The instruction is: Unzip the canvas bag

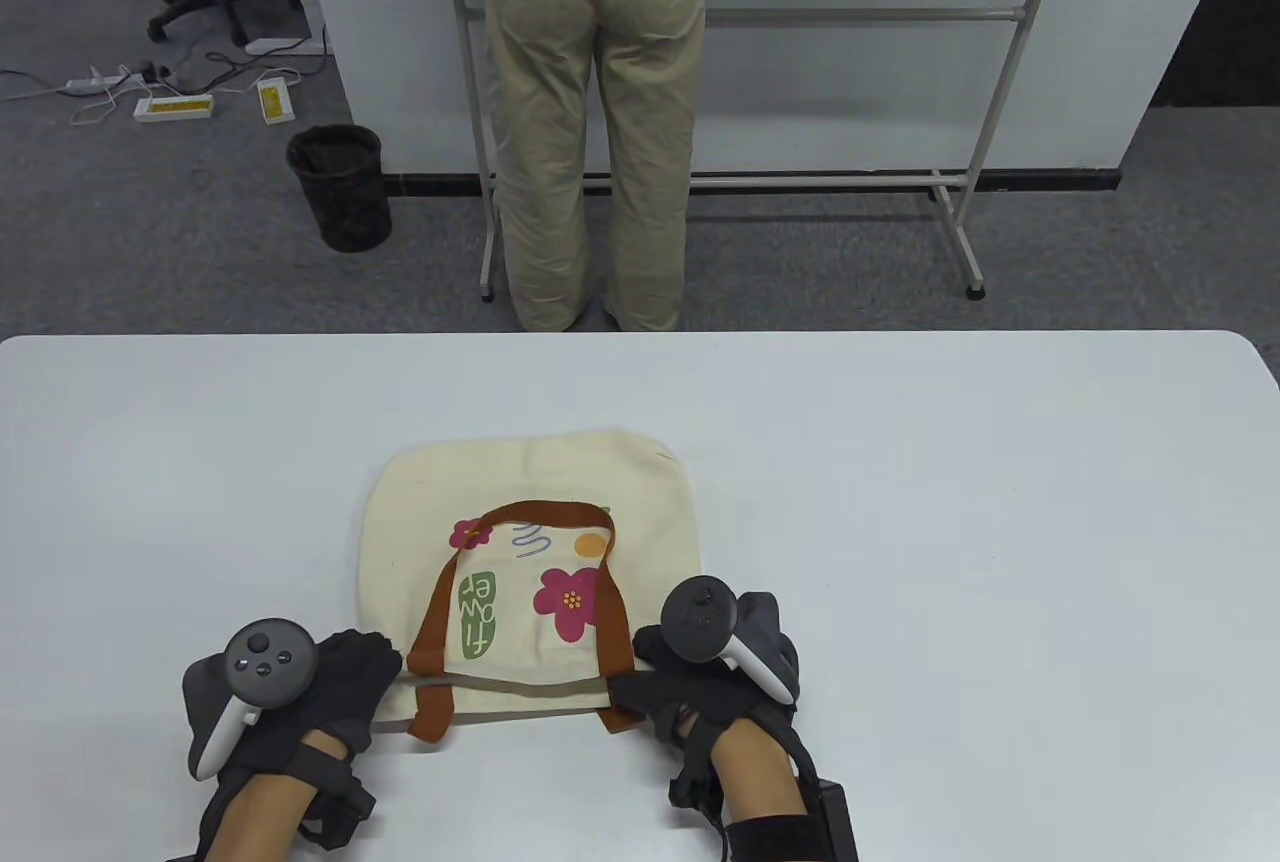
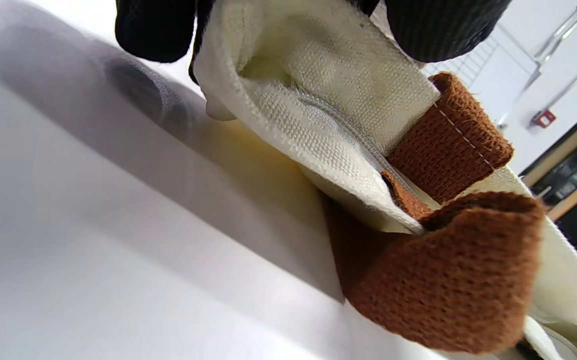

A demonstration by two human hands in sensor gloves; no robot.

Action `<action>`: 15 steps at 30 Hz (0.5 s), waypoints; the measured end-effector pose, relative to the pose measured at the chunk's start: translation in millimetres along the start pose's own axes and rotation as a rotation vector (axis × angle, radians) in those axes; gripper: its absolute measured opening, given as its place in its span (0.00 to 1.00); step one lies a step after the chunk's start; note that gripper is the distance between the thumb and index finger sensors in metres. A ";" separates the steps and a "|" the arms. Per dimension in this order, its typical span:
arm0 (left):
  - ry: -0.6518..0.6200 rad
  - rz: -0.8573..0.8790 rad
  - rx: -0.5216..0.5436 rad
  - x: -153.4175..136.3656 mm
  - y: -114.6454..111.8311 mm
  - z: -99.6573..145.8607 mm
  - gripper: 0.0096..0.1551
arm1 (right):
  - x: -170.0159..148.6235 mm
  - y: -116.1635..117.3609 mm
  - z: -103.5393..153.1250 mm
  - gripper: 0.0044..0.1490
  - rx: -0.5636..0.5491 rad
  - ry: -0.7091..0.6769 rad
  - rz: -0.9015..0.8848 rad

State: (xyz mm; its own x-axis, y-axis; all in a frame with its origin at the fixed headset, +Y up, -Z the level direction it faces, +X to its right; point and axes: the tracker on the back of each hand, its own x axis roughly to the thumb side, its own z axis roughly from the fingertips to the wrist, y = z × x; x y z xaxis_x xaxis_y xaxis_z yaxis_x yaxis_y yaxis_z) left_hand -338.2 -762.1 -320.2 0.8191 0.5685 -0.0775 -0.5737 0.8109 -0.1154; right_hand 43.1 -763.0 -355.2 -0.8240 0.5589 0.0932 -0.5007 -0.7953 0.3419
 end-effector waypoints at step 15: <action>0.034 -0.030 0.041 -1.8 5.5 1.2 0.40 | -10.5 -14.0 8.2 0.46 -0.218 -0.025 -0.136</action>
State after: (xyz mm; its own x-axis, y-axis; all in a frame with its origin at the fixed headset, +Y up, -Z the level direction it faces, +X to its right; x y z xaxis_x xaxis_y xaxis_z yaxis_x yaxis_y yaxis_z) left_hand -342.8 -758.4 -319.5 0.8350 0.5394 -0.1086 -0.5481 0.8328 -0.0777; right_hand 61.0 -755.9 -353.3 -0.7398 0.6676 0.0840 -0.6540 -0.7428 0.1432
